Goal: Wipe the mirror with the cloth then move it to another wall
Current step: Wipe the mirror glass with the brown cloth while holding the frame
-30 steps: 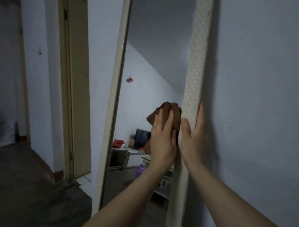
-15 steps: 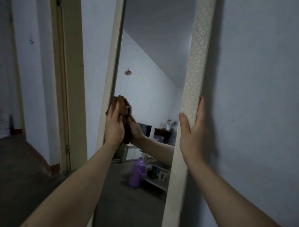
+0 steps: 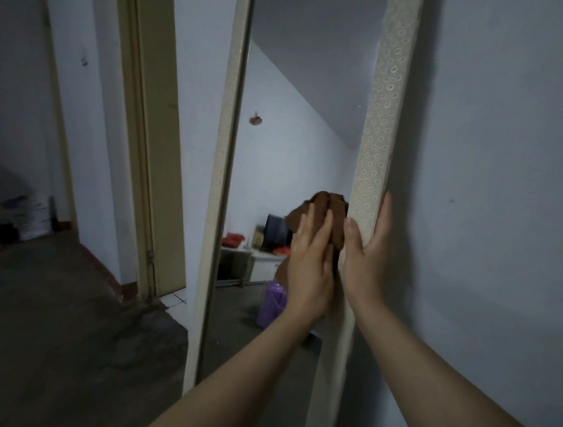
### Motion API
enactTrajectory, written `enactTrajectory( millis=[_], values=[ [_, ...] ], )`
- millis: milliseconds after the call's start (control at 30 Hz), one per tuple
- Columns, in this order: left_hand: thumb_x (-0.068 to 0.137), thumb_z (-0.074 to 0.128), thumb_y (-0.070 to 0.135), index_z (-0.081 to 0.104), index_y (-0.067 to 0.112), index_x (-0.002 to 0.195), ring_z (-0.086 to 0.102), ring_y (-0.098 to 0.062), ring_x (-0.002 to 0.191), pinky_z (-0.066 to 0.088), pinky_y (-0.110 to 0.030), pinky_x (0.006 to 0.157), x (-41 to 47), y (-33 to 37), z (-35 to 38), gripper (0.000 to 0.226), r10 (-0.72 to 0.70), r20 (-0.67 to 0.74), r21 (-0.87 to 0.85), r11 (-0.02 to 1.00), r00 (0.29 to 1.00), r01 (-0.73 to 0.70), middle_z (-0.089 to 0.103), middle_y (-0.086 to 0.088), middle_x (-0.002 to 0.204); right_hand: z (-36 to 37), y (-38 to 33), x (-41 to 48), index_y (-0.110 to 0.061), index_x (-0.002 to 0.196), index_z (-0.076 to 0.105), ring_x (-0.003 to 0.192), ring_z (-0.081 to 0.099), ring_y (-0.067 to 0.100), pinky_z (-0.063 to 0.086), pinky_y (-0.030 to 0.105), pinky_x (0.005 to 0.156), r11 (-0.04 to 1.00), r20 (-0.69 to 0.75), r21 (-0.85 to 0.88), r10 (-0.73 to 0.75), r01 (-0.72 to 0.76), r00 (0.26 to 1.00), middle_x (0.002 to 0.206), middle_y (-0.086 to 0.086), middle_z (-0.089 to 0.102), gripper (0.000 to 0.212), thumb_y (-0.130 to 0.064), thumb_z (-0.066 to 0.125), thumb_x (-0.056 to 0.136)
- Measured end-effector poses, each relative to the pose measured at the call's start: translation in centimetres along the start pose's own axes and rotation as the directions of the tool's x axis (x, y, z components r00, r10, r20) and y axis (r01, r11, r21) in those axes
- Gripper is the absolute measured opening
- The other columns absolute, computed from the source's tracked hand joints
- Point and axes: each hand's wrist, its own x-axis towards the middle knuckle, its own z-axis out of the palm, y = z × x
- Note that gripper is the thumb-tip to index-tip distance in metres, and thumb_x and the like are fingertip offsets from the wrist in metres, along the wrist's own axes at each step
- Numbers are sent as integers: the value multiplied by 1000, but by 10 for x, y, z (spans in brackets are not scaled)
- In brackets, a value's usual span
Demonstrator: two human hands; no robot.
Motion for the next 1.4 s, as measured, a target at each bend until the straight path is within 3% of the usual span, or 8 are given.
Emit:
enactTrajectory(
  millis=[167, 400, 533, 700, 1000, 1067, 1233, 1400],
  values=[
    [97, 42, 6, 28, 28, 149, 13, -10, 148, 22, -36, 120, 2, -19, -3, 58, 70, 18, 3, 998, 997, -70, 15, 5, 161, 0, 11, -13, -16, 146, 27, 132, 44, 20, 38, 44, 108, 995, 3, -48, 85, -85, 996, 146, 5, 43, 66, -40, 47, 87],
    [97, 35, 0, 25, 32, 150, 17, 0, 138, 19, -31, 117, 18, -67, -36, 62, -345, -157, -75, 939, 925, 337, 17, 8, 160, -3, 9, -13, -13, 147, 26, 132, 44, 22, 36, 40, 109, 993, 24, -89, 79, -77, 997, 147, 7, 43, 67, -39, 47, 88],
    [98, 38, 7, 23, 29, 150, 23, -16, 145, 21, -39, 120, 5, -69, -36, 58, -417, -205, -47, 908, 885, 417, 19, 5, 160, -2, 11, -14, -14, 147, 25, 134, 42, 21, 35, 39, 111, 992, 22, -82, 98, -96, 995, 149, 6, 41, 67, -40, 46, 89],
    [97, 40, 14, 15, 43, 149, 17, -16, 148, 31, -48, 115, -32, -31, -8, 65, -216, -66, 38, 975, 974, 219, 6, 10, 162, -3, 8, -17, -16, 145, 29, 131, 46, 20, 37, 37, 108, 992, 2, -55, 115, -115, 993, 146, 4, 45, 62, -33, 54, 91],
    [96, 44, 3, 29, 25, 149, 11, -15, 149, 21, -41, 120, -7, -48, -11, 60, 84, 53, 50, 995, 995, -86, 14, 0, 161, -4, 17, -34, -11, 122, 48, 99, 63, 23, 50, 45, 86, 984, -41, -108, 136, -140, 990, 111, 6, 66, 55, -47, 56, 81],
    [96, 42, 0, 31, 26, 149, 17, -15, 148, 23, -39, 120, 10, -66, -22, 60, 38, 6, 33, 999, 999, -39, 14, 2, 161, -4, 18, -33, -11, 122, 48, 99, 64, 23, 50, 44, 86, 985, -39, -117, 127, -131, 991, 112, 5, 66, 54, -46, 56, 82],
    [95, 38, -4, 35, 24, 147, 21, -5, 139, 13, 6, 102, 30, -109, -59, 59, -156, -141, 74, 983, 978, 167, 23, -1, 159, -6, 18, -33, -10, 122, 50, 92, 62, 9, 50, 30, 83, 987, -40, -117, 106, -110, 994, 108, 0, 67, 44, -33, 59, 86],
    [94, 39, -1, 36, 26, 147, 34, -23, 140, 28, -24, 110, 6, -158, -72, 59, -321, -163, 60, 941, 933, 334, 30, -1, 156, -4, 21, -33, -9, 124, 49, 96, 64, 16, 50, 30, 82, 986, -53, -130, 99, -105, 994, 110, 3, 68, 51, -41, 57, 85]
  ],
)
